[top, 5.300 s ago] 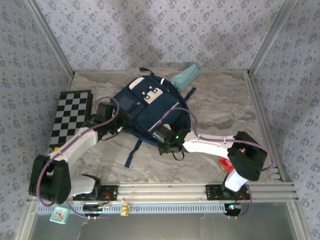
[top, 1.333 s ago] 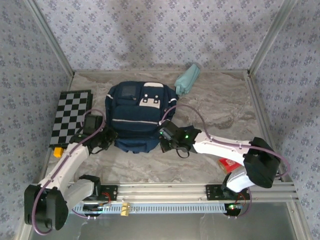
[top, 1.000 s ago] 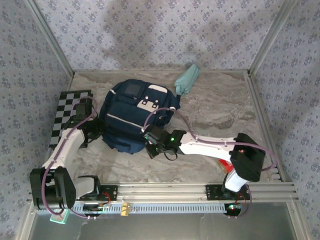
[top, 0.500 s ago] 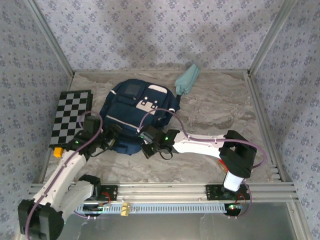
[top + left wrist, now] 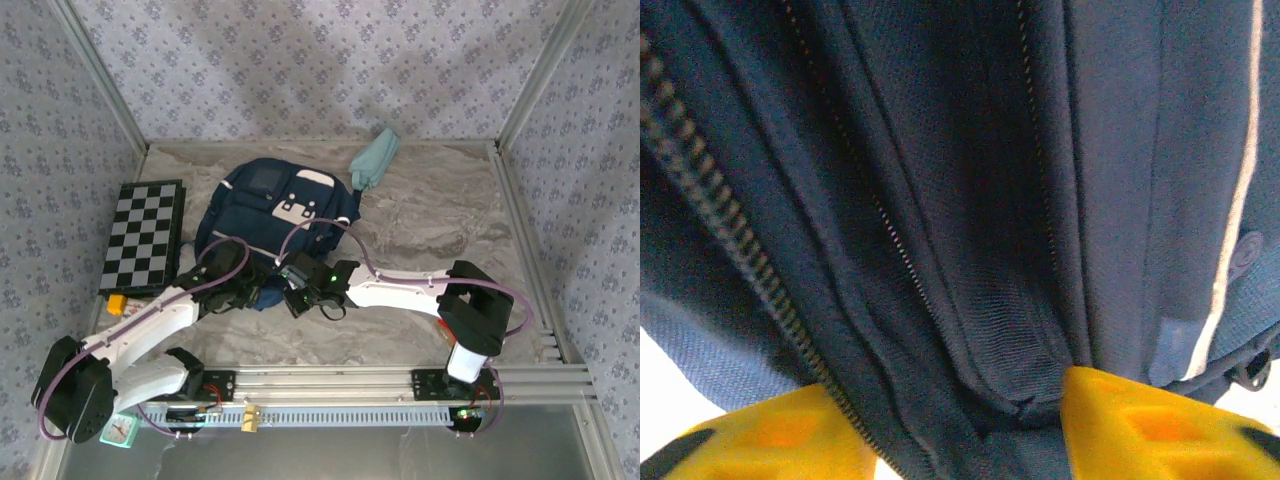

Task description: Pack books, pencil case, and school supplies into a backpack

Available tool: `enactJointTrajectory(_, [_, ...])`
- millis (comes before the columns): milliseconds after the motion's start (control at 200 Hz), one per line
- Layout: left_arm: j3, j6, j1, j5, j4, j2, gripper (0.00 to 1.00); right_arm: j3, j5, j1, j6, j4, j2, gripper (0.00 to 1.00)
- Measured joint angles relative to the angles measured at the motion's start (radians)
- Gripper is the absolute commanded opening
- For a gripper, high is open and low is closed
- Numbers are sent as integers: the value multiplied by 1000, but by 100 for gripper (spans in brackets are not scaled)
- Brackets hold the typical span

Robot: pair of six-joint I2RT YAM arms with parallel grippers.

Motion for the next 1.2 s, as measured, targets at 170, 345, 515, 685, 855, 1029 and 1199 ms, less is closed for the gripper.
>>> enactJointTrajectory(170, [0, -18, -12, -24, -5, 16, 14, 0, 22, -3, 3, -7, -1, 0])
enactJointTrajectory(345, [1, 7, -19, -50, -42, -3, 0, -11, 65, -12, 21, -30, -24, 0])
enactJointTrajectory(515, [1, 34, -20, -80, -90, -100, 0, -64, 93, -58, 31, -32, -90, 0])
enactJointTrajectory(685, [1, 76, -6, -98, -160, -177, 0, -109, 97, -174, 25, -27, -107, 0])
enactJointTrajectory(855, [2, 114, 19, -103, -215, -219, 0, -106, 78, -277, 5, -11, -85, 0])
enactJointTrajectory(1029, [2, 149, 45, -91, -218, -228, 7, -80, 11, -307, -16, -11, -54, 4])
enactJointTrajectory(1199, [29, 224, 73, -119, -292, -243, 41, -69, -14, -312, -17, -51, -97, 40])
